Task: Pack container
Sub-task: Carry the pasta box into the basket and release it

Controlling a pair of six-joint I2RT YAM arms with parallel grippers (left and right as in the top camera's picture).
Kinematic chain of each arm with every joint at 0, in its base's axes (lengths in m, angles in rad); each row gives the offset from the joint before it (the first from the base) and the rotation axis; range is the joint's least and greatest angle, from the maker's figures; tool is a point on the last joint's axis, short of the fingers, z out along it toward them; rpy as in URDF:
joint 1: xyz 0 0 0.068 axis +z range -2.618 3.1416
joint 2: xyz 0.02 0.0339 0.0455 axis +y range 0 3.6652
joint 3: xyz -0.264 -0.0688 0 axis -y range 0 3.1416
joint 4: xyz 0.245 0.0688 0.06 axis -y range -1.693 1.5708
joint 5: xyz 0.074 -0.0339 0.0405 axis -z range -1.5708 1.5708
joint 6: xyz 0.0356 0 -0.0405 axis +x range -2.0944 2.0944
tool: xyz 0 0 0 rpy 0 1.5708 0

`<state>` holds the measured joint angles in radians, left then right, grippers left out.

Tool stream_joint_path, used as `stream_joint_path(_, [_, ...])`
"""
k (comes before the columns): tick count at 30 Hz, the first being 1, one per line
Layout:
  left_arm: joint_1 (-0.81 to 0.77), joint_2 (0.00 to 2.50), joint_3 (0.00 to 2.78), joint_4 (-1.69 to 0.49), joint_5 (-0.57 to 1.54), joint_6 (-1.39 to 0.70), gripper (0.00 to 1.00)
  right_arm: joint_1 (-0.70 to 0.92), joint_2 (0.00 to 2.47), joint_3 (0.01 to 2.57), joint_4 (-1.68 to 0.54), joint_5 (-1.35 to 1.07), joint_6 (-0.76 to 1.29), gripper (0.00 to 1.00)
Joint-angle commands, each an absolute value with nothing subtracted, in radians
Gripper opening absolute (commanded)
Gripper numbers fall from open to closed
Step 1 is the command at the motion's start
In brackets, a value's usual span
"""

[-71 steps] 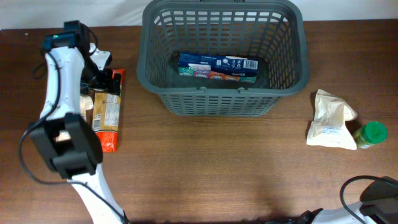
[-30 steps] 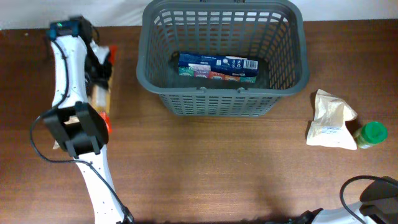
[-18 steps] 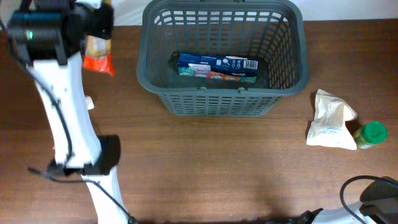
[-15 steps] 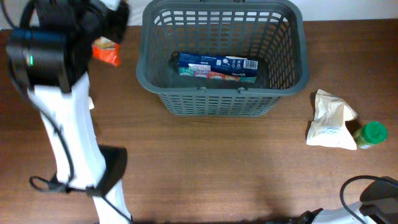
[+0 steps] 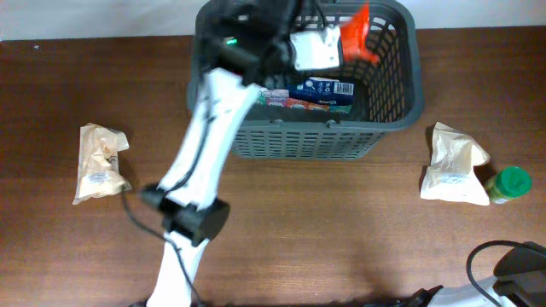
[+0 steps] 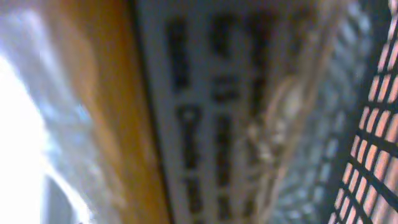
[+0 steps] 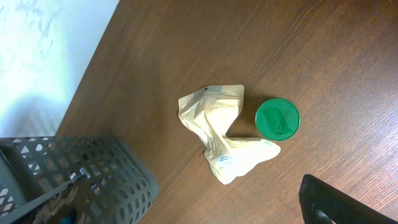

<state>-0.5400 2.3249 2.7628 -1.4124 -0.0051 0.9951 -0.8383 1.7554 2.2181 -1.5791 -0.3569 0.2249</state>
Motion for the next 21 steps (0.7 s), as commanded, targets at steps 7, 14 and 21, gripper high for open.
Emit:
stream_joint_path(7, [-0.603, 2.402, 2.674, -1.419, -0.040, 1.039, 0.02, -0.844, 1.761, 2.222, -1.579, -0.350, 0.222, 0.99])
stream_joint_path(14, [-0.622, 2.366, 2.651, -1.407, -0.038, 0.926, 0.64, -0.844, 1.761, 2.222, -1.579, -0.350, 0.222, 0.99])
stream_joint_path(21, [-0.536, 2.092, 2.651, -1.391, -0.081, 0.713, 0.87, -0.844, 1.761, 2.222, -1.579, -0.350, 0.222, 0.99])
